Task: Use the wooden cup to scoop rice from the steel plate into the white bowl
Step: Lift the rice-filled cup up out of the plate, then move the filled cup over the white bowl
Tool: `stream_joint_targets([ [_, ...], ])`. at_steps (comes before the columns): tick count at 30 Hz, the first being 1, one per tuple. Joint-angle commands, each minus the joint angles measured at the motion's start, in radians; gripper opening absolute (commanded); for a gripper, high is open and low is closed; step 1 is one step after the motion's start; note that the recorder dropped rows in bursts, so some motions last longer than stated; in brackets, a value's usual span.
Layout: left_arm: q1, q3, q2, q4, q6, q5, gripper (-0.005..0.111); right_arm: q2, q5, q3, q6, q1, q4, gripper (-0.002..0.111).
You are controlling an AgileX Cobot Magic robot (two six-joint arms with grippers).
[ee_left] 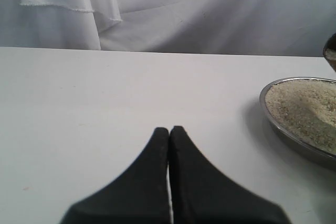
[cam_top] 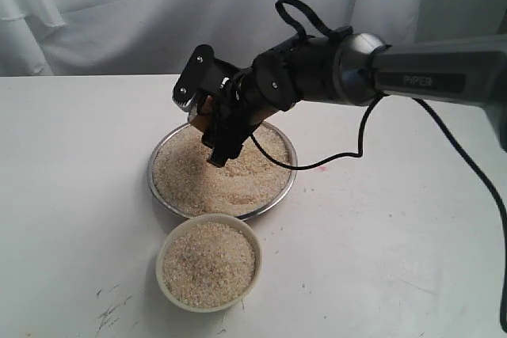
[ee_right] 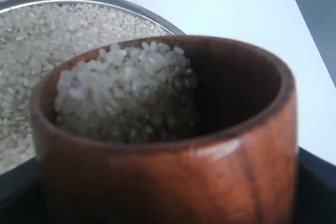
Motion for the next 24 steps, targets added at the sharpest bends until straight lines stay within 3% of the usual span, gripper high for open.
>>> stream_joint_targets([
  [1,-0.002,0.005,-0.005,-0.001,-0.003,-0.006,0.000,-0.066,-0.033,0.065,-0.046,-0.010,0.081,0.000],
  [24,-0.002,0.005,-0.005,-0.001,-0.003,-0.006,0.000,-0.397,-0.122,0.428,-0.114,-0.008,0.261,0.000],
])
